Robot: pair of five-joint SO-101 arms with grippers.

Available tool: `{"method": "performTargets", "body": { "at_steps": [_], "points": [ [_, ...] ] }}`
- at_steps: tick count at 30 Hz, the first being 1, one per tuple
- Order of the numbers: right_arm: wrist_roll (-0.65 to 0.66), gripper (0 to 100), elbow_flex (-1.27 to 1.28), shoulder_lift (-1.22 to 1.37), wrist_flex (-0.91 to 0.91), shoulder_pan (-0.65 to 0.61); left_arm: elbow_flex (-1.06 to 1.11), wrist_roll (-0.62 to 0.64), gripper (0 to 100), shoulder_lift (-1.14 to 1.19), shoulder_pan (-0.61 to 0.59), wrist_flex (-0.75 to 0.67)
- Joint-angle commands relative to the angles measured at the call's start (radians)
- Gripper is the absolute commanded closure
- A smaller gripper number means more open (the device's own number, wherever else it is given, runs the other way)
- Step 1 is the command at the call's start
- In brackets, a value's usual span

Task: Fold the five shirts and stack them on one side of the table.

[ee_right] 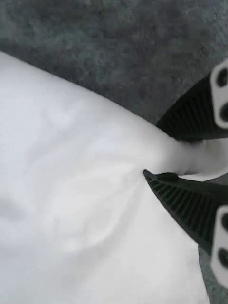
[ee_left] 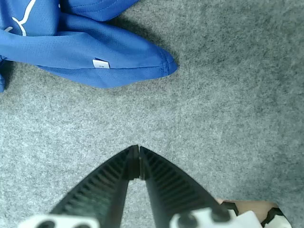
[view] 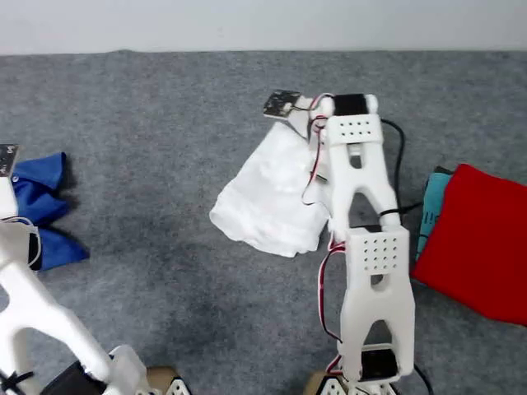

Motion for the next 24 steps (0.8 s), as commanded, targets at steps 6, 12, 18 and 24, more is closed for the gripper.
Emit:
{"method": "performTargets", "body": {
  "at_steps": [6, 12, 18, 24],
  "points": [
    [-0.373, 70.6, -0.221, -0.077, 0.160, -0.077, -0.002, 0.009, 99, -0.032, 0.006, 0.002],
    [-0.456, 74.3, -0.295, -0.108, 0.163, -0.096, -0.002, 0.009, 99, -0.032, 0.006, 0.000],
    [-0.499, 95.7, -0.247, -0.067, 0.163, -0.234, -0.002, 0.009, 99, -0.032, 0.008, 0.000],
    [-0.601, 98.8, -0.169, 0.013, 0.163, -0.374, -0.002, 0.008, 99, -0.032, 0.008, 0.000]
  ]
}}
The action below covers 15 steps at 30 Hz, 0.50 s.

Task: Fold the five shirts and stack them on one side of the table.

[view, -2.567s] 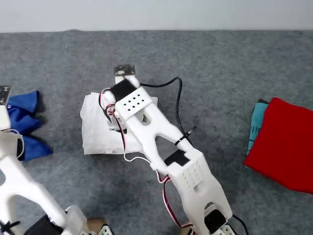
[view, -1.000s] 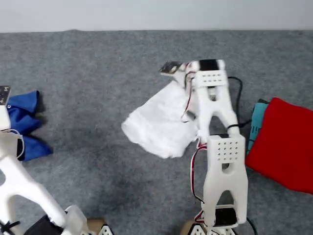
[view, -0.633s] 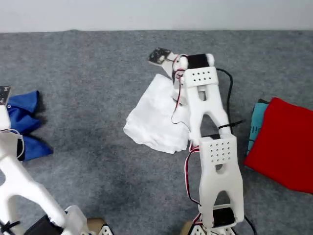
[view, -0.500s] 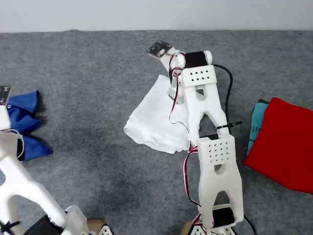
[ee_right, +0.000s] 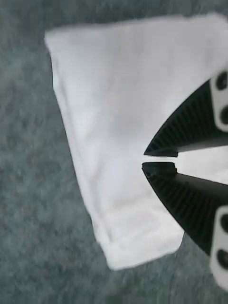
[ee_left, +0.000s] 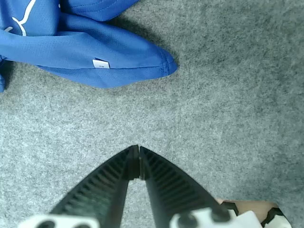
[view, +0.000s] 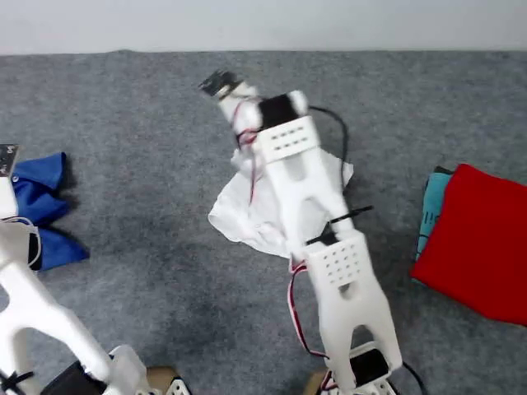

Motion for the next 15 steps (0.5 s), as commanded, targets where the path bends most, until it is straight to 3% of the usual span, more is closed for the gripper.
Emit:
{"method": "performTargets", "body": {
  "at_steps": [1, 9, 15],
  "points": [
    [-0.035, 99.0, 0.015, 0.015, 0.038, -0.081, -0.002, 0.008, 99, -0.032, 0.008, 0.000],
    [-0.035, 99.0, 0.014, 0.048, 0.039, -0.193, -0.002, 0.006, 99, -0.032, 0.008, 0.000],
    [-0.035, 99.0, 0.018, -0.059, 0.041, -0.202, -0.004, 0.005, 99, -0.032, 0.008, 0.000]
  ]
}}
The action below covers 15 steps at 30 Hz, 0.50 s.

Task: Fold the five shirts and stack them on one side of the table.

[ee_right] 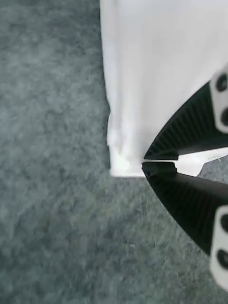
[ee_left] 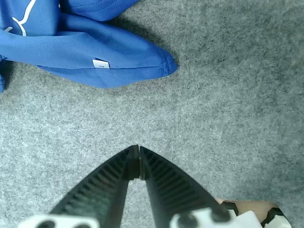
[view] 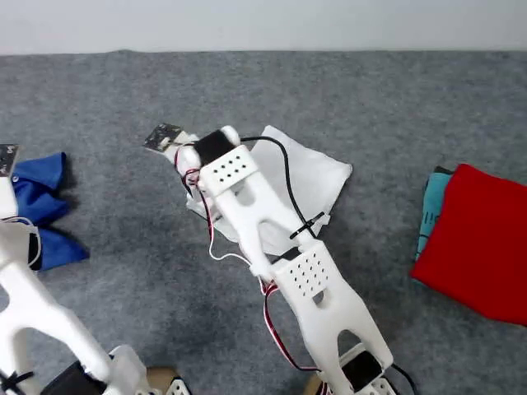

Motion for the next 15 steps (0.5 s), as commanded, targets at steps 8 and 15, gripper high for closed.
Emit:
{"method": "performTargets", "body": {
  "at_steps": [8, 15],
  "points": [
    [-0.140, 99.0, 0.066, -0.341, 0.042, 0.110, -0.004, 0.006, 99, -0.032, 0.008, 0.000],
    [-0.422, 97.7, 0.342, -0.478, 0.041, 0.232, -0.002, 0.005, 99, -0.029, 0.006, 0.002]
  ]
}}
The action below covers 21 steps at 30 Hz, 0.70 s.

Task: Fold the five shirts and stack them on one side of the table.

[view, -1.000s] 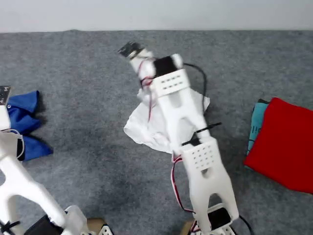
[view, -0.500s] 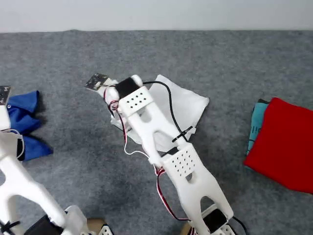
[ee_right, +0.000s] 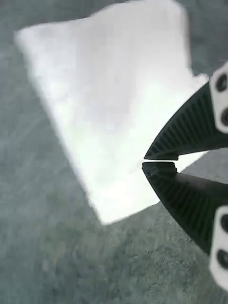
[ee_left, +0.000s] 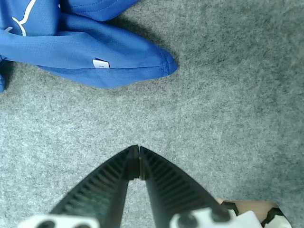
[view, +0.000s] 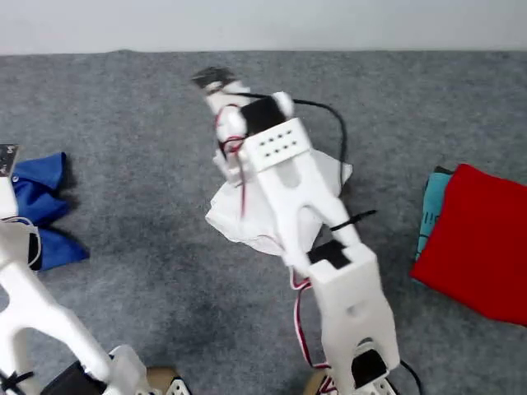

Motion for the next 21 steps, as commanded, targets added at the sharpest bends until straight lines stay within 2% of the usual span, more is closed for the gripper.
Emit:
{"method": "performTargets", "body": {
  "at_steps": [1, 6, 10, 12, 21],
  "points": [
    [-0.195, 95.4, 0.095, -0.110, 0.041, 0.061, -0.001, 0.003, 99, -0.028, 0.006, 0.002],
    [-0.563, 72.3, 0.195, -0.102, 0.028, 0.091, -0.002, 0.003, 99, -0.026, 0.006, 0.002],
    [-0.701, 53.0, 0.199, -0.054, -0.038, 0.074, -0.002, 0.003, 99, -0.026, 0.006, 0.002],
    [-0.752, 49.9, 0.199, -0.025, -0.079, 0.076, -0.002, 0.003, 99, -0.028, 0.006, 0.002],
    [-0.856, 50.4, 0.199, 0.104, -0.223, 0.114, -0.002, 0.003, 99, -0.026, 0.006, 0.006]
  ]
}}
